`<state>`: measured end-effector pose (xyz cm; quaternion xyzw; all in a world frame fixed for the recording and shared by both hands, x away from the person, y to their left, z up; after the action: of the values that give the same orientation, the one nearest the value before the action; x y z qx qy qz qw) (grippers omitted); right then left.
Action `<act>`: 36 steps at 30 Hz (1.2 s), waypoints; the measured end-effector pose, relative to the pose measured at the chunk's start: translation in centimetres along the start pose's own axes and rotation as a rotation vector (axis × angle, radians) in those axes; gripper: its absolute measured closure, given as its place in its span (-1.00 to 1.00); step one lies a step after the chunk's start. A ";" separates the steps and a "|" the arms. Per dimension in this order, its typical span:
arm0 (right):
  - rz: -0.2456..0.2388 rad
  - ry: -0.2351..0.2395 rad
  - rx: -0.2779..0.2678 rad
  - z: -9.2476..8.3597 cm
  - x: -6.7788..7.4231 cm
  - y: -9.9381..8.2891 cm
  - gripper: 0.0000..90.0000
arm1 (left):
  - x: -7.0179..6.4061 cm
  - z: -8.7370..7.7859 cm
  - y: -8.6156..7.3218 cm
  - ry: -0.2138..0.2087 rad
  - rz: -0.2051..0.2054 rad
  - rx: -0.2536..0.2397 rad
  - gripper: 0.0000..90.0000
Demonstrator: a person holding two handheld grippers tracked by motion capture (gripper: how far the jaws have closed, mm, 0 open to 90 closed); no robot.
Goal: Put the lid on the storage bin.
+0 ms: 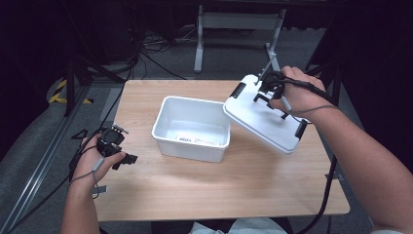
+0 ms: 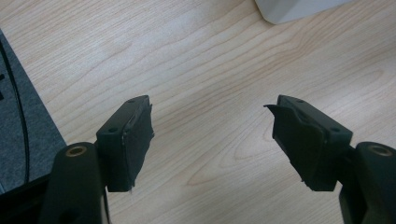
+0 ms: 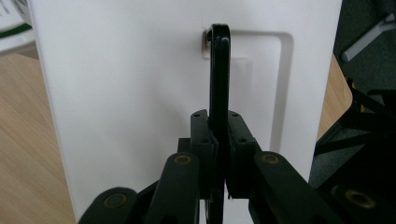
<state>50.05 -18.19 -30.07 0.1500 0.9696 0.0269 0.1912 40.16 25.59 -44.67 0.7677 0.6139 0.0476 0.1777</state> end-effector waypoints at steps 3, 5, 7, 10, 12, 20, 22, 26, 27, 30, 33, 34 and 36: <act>-0.028 -0.002 -0.013 -0.4 0.2 1.3 0.88 | 0.1 0.0 0.0 -0.001 0.003 -0.003 -0.36; -0.038 -0.002 -0.023 -0.6 0.4 2.0 0.88 | 0.1 0.0 0.0 0.004 0.008 -0.004 -0.36; -0.050 -0.001 -0.031 -0.7 0.6 2.9 0.88 | 0.2 0.0 0.0 0.011 0.005 0.000 -0.36; -0.074 -0.002 -0.031 -0.7 0.8 3.7 0.88 | 0.2 0.0 -0.2 0.010 0.005 0.004 -0.36; -0.092 0.003 -0.031 -0.7 1.1 4.4 0.88 | 0.2 0.0 -0.4 0.007 0.001 0.000 -0.36; -0.151 -0.002 -0.051 -1.1 1.6 7.1 0.88 | 0.5 -0.3 -1.0 0.017 -0.003 0.005 -0.36; -0.175 -0.003 -0.067 -1.2 2.0 8.3 0.88 | 0.6 -0.4 -1.0 0.023 -0.013 -0.004 -0.36; -0.196 0.004 -0.088 -1.1 2.5 9.7 0.88 | 0.6 -0.4 -0.9 0.014 -0.011 -0.001 -0.36; -0.201 0.004 -0.088 -1.1 2.6 10.0 0.88 | 0.5 -0.3 -0.8 0.010 -0.007 -0.004 -0.36; -0.222 0.012 -0.096 -1.1 3.1 11.2 0.88 | 0.5 0.0 -0.5 0.049 0.004 0.014 -0.37; -0.236 0.026 -0.110 -1.0 3.6 12.2 0.88 | 0.3 0.3 -0.3 0.037 0.004 0.023 -0.37; -0.241 0.027 -0.110 -1.0 3.7 12.5 0.88 | 0.3 0.4 -0.3 0.034 0.010 0.027 -0.37; -0.248 0.027 -0.105 -1.0 3.8 12.9 0.88 | 0.3 0.5 -0.2 0.037 0.011 0.026 -0.37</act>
<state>49.92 -4.78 -29.11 0.0184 0.9804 0.0558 0.1878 40.14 25.81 -45.21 0.7721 0.6136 0.0550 0.1561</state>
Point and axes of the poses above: each handheld gripper's, and its own axes: z roughly forward along the jaws, y roughly out of its top, x roughly to its left, the point moved 7 cm from there along z, roughly forward along the jaws, and after that the axes turned 15 degrees about -z, right-handed, at the moved point
